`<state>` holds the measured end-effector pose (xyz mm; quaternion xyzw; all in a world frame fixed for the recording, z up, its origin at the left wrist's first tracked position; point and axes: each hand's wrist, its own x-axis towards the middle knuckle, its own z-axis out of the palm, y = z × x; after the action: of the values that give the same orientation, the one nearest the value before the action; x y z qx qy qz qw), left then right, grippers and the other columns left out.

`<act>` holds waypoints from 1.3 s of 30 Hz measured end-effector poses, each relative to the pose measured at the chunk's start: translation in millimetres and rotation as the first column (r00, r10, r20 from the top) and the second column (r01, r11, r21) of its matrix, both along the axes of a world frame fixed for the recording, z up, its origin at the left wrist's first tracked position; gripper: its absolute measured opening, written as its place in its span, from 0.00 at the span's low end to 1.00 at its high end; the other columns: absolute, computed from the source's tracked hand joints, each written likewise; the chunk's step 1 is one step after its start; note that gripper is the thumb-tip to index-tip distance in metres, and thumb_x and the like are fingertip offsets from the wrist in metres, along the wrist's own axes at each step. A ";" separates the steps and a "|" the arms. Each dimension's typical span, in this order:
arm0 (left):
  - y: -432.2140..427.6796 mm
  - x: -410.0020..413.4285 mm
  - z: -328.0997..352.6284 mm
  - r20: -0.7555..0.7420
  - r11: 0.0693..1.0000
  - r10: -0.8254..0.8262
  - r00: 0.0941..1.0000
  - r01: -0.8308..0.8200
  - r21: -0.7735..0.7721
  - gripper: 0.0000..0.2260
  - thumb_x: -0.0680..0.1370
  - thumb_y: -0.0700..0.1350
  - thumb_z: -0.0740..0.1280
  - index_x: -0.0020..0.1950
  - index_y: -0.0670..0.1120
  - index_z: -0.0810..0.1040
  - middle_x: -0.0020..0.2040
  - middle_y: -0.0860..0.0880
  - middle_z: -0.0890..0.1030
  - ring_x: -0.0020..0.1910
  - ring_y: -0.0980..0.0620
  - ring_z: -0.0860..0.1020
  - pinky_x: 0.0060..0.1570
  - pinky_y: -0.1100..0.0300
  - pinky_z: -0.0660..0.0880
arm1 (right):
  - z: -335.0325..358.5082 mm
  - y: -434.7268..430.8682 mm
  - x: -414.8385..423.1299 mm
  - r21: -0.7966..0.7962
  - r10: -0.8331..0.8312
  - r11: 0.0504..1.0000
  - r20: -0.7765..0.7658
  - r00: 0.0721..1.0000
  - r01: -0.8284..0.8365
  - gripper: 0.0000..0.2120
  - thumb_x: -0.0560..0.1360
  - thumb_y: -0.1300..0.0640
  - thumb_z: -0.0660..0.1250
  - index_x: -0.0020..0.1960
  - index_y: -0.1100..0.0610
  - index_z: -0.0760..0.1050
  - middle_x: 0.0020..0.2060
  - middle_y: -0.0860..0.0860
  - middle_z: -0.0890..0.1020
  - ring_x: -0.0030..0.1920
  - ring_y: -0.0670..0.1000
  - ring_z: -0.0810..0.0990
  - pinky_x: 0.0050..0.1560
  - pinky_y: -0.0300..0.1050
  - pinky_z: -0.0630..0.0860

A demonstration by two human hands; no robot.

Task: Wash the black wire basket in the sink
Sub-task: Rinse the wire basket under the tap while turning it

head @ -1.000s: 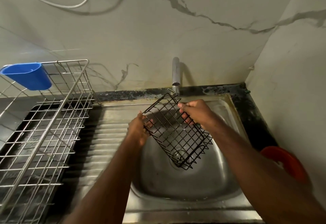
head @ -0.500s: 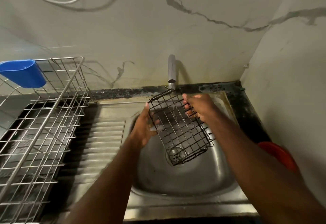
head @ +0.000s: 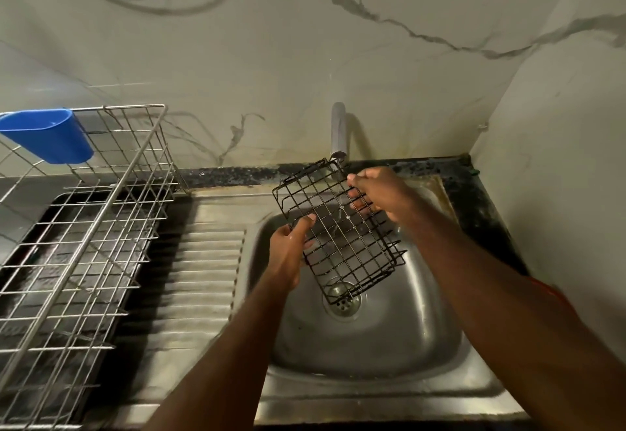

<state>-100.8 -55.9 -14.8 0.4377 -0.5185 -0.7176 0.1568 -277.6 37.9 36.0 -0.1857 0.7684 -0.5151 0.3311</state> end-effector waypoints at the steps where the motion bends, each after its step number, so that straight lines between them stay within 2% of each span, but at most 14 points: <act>1: 4.7 -1.8 1.6 -0.005 1.000 0.013 1.000 -0.013 -0.011 0.21 0.75 0.54 0.73 0.61 0.43 0.77 0.59 0.41 0.79 0.49 0.51 0.79 0.59 0.45 0.75 | 0.5 3.0 -0.2 0.010 0.002 1.000 -0.025 1.000 -0.002 0.11 0.80 0.55 0.64 0.54 0.63 0.78 0.42 0.57 0.82 0.35 0.52 0.79 0.31 0.43 0.78; 3: 15.1 -4.9 1.7 -0.005 0.998 0.062 0.998 -0.062 0.005 0.19 0.76 0.52 0.72 0.61 0.42 0.74 0.56 0.44 0.79 0.51 0.50 0.79 0.60 0.46 0.76 | 2.6 8.2 1.3 0.015 0.012 1.000 -0.084 0.996 -0.011 0.11 0.80 0.55 0.64 0.52 0.63 0.78 0.40 0.56 0.81 0.33 0.51 0.78 0.30 0.42 0.76; 6: 34.5 -5.0 -7.9 0.045 0.986 0.143 0.989 -0.146 0.078 0.26 0.75 0.54 0.72 0.66 0.41 0.70 0.56 0.46 0.77 0.54 0.48 0.80 0.56 0.44 0.78 | 9.3 11.9 1.0 0.039 0.046 0.999 -0.238 0.970 -0.038 0.09 0.78 0.54 0.67 0.49 0.60 0.79 0.39 0.53 0.82 0.32 0.49 0.80 0.30 0.41 0.76; 10: 51.6 -0.7 -15.7 0.091 0.948 0.236 0.968 -0.249 0.198 0.18 0.71 0.59 0.72 0.51 0.48 0.74 0.55 0.44 0.80 0.52 0.46 0.82 0.55 0.42 0.78 | 15.8 13.6 -3.3 0.009 -0.002 1.000 -0.405 0.914 0.006 0.06 0.77 0.57 0.69 0.50 0.60 0.81 0.35 0.47 0.80 0.33 0.44 0.77 0.33 0.36 0.72; 12: 54.9 0.6 -13.0 0.110 0.929 0.272 0.956 -0.291 0.230 0.19 0.70 0.60 0.71 0.52 0.47 0.76 0.52 0.44 0.81 0.51 0.46 0.82 0.58 0.39 0.77 | 13.4 15.0 -6.5 0.020 -0.033 0.999 -0.435 0.900 0.046 0.06 0.77 0.57 0.69 0.50 0.60 0.81 0.34 0.46 0.79 0.33 0.42 0.77 0.34 0.36 0.70; 16: 63.5 0.3 -8.4 0.150 0.911 0.312 0.938 -0.340 0.233 0.22 0.76 0.59 0.68 0.62 0.45 0.75 0.43 0.49 0.78 0.47 0.46 0.82 0.57 0.41 0.79 | -6.2 24.4 -17.2 0.169 -0.046 0.977 -0.426 0.903 0.130 0.12 0.76 0.51 0.69 0.52 0.60 0.80 0.40 0.52 0.82 0.40 0.50 0.81 0.36 0.37 0.70; 18: 64.3 -0.3 -4.4 0.162 0.899 0.333 0.929 -0.365 0.244 0.18 0.76 0.60 0.68 0.56 0.48 0.74 0.43 0.48 0.79 0.46 0.47 0.82 0.56 0.42 0.79 | -14.6 30.5 -18.1 0.201 -0.109 0.958 -0.407 0.907 0.205 0.21 0.76 0.45 0.67 0.61 0.59 0.77 0.51 0.55 0.83 0.49 0.53 0.81 0.45 0.42 0.75; 20: 62.9 -3.1 -1.4 0.164 0.872 0.382 0.910 -0.413 0.263 0.15 0.76 0.59 0.68 0.47 0.48 0.73 0.44 0.47 0.79 0.45 0.48 0.81 0.55 0.45 0.79 | -20.8 36.9 -13.0 0.188 -0.181 0.948 -0.344 0.921 0.257 0.29 0.76 0.39 0.65 0.68 0.58 0.72 0.62 0.57 0.79 0.60 0.56 0.78 0.56 0.46 0.73; 22: 61.9 -7.7 3.4 0.158 0.860 0.422 0.893 -0.449 0.242 0.15 0.75 0.59 0.67 0.44 0.48 0.72 0.44 0.47 0.79 0.43 0.49 0.79 0.49 0.50 0.78 | -27.4 41.8 -5.7 0.185 -0.202 0.949 -0.260 0.944 0.254 0.34 0.74 0.34 0.63 0.70 0.57 0.70 0.66 0.56 0.76 0.64 0.56 0.75 0.59 0.47 0.71; 25: 62.4 -14.8 15.9 0.143 0.829 0.455 0.879 -0.477 0.293 0.19 0.75 0.59 0.66 0.55 0.44 0.73 0.42 0.46 0.77 0.37 0.51 0.73 0.41 0.53 0.70 | -34.6 44.4 3.2 0.105 -0.185 0.976 -0.054 0.981 0.190 0.33 0.74 0.32 0.61 0.68 0.55 0.71 0.67 0.55 0.74 0.61 0.54 0.74 0.60 0.55 0.73; 27: 63.1 -20.3 21.2 0.130 0.802 0.476 0.870 -0.490 0.341 0.24 0.75 0.58 0.66 0.62 0.42 0.70 0.42 0.45 0.75 0.39 0.49 0.73 0.40 0.54 0.70 | -33.8 42.9 4.0 0.058 -0.190 0.980 0.023 0.981 0.189 0.32 0.74 0.33 0.63 0.66 0.56 0.72 0.67 0.55 0.74 0.59 0.53 0.73 0.55 0.54 0.74; 32: 68.0 -29.2 23.9 0.104 0.785 0.465 0.879 -0.464 0.410 0.25 0.77 0.58 0.64 0.67 0.43 0.68 0.48 0.41 0.77 0.55 0.40 0.78 0.61 0.44 0.75 | -26.9 40.3 -5.9 0.033 -0.187 0.982 -0.014 0.982 0.187 0.34 0.72 0.34 0.67 0.69 0.55 0.70 0.68 0.54 0.74 0.61 0.53 0.74 0.44 0.45 0.72; 36: 71.1 -30.3 20.1 0.089 0.770 0.478 0.874 -0.465 0.436 0.25 0.77 0.57 0.64 0.69 0.45 0.67 0.53 0.39 0.77 0.52 0.43 0.78 0.60 0.44 0.76 | -27.4 43.7 -6.5 0.036 -0.194 0.980 -0.031 0.981 0.195 0.34 0.72 0.35 0.67 0.70 0.54 0.70 0.65 0.53 0.76 0.60 0.53 0.74 0.42 0.42 0.71; 39: 74.2 -25.4 15.4 0.097 0.759 0.492 0.865 -0.480 0.439 0.24 0.77 0.57 0.63 0.69 0.46 0.67 0.54 0.40 0.76 0.49 0.46 0.76 0.56 0.46 0.77 | -32.7 41.0 -0.1 0.036 -0.183 0.982 -0.053 0.982 0.185 0.30 0.74 0.35 0.65 0.66 0.54 0.73 0.60 0.52 0.79 0.59 0.53 0.76 0.51 0.45 0.73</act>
<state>-126.1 18.3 0.7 0.5723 -0.2055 -0.7573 0.2383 -277.7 78.9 3.3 -0.1197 0.8007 -0.5229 0.2667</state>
